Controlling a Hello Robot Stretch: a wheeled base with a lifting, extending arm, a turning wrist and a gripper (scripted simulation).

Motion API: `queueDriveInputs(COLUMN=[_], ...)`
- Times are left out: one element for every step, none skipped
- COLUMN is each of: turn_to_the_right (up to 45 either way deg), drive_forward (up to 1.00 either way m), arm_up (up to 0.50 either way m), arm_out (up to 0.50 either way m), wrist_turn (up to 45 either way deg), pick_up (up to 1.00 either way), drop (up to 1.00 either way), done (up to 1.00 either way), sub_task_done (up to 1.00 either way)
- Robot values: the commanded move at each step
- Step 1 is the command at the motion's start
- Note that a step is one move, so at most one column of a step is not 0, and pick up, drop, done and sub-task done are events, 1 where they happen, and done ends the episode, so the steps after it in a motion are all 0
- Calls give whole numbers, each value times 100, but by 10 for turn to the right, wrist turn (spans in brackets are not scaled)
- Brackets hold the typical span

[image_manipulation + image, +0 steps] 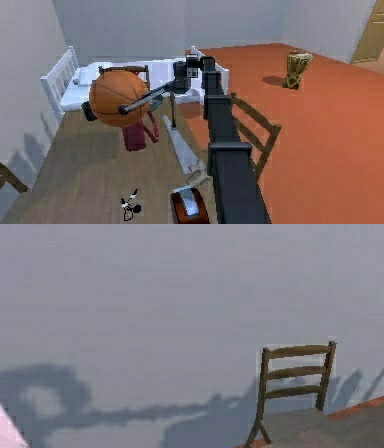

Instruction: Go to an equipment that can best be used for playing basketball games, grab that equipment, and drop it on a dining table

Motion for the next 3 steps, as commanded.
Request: queueDriveInputs(turn_to_the_right=[0, 0, 0], drive_forward=[0, 0, 0], arm_up=[-32, 0, 4], arm_out=[0, 0, 0], wrist_turn=[0, 0, 0], pick_up=[0, 0, 0], drop=[0, 100, 0], done=[0, 0, 0], sub_task_done=[0, 0, 0])
